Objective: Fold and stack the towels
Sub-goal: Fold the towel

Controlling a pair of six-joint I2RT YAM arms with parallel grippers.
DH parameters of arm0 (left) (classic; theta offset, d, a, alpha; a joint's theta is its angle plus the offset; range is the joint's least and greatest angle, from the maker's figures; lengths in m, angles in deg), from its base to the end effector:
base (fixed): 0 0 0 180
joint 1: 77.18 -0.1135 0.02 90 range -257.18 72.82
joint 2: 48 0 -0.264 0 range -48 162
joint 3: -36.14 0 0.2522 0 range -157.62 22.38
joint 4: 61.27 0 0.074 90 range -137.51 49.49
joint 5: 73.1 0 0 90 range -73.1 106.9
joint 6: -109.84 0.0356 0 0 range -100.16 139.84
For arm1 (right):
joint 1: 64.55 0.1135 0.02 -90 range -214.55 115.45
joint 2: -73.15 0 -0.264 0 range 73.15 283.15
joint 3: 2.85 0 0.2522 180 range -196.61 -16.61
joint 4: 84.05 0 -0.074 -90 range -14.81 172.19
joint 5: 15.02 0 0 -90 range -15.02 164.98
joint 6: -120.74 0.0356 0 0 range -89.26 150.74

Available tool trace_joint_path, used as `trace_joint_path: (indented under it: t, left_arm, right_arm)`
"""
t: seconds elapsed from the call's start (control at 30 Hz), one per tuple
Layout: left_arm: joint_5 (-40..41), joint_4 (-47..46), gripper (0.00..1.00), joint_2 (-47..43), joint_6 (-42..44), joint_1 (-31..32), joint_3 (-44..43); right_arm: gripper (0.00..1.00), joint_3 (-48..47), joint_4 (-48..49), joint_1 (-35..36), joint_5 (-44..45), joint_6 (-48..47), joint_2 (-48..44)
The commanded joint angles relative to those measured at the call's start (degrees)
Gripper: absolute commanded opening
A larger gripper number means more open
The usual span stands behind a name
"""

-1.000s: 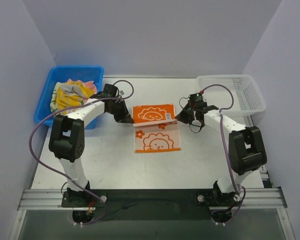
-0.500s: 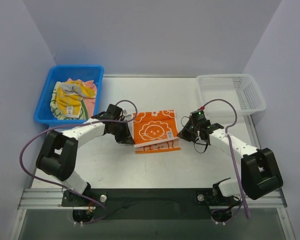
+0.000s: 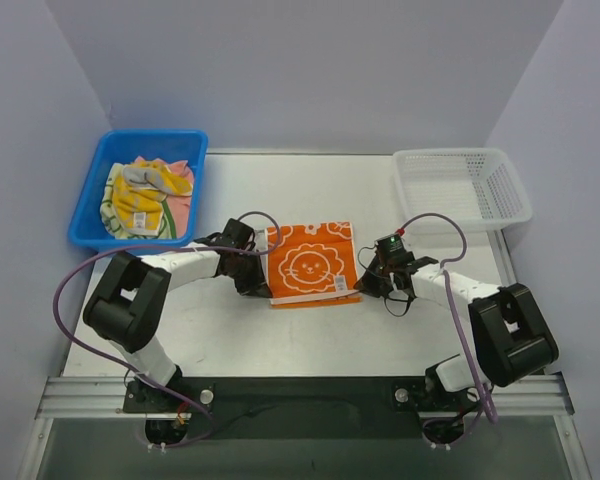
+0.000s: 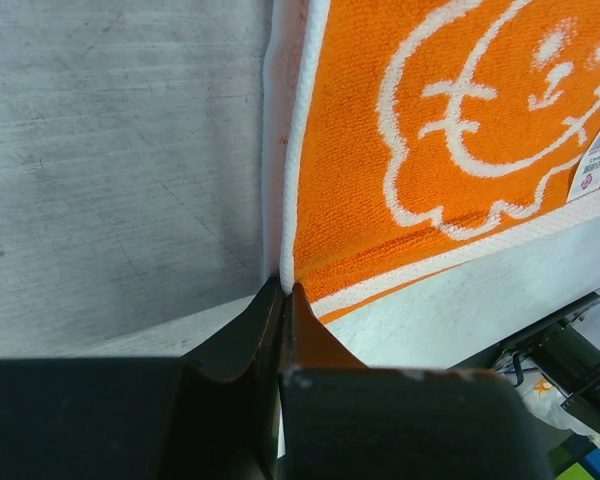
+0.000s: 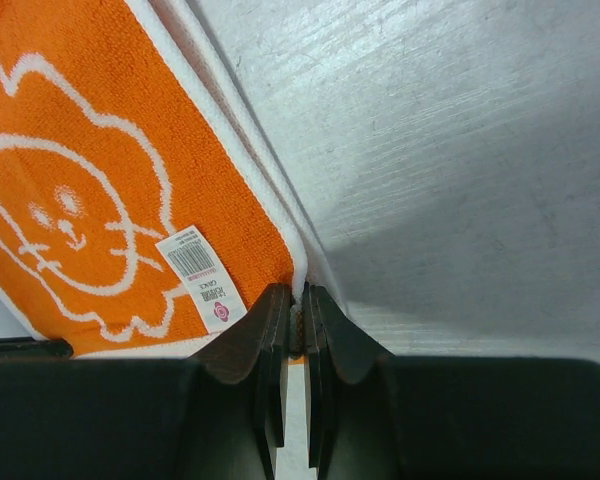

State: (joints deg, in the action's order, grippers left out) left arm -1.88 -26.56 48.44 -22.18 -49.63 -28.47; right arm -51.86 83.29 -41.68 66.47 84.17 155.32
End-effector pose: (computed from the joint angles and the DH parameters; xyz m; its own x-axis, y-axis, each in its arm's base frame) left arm 0.2667 -0.1520 0.1440 -0.9734 -0.2070 -0.0981 -0.1347 0.8636 -0.4859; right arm 0.2479 0.1103 0.1588 -0.7787 0.5336 -0.3300 0.2451 0.7429 0.6229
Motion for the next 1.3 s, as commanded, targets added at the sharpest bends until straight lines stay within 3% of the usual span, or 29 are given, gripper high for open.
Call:
trace_joint_path:
  t: [0.0,0.3,0.67,1.27]
  left_arm:
    - [1.47,-1.62,0.00,0.41,0.27,0.05,-0.74]
    - [2.00,4.27,0.00,-3.71,1.85,0.05,-6.19]
    - [1.12,4.80,0.00,-7.06,0.54,1.36,-3.47]
    - [3.23,1.29,0.00,-1.35,-0.61,5.41,1.90]
  right_arm:
    - [0.00,0.00,-0.31,-0.02,2.27,0.10,0.62]
    - [0.00,-3.16,-5.93,-0.02,3.42,-0.96,-4.38]
    - [0.00,-0.09,-9.19,1.29,3.50,2.29,-10.28]
    - [0.04,5.36,-9.72,2.88,2.80,5.81,-2.37]
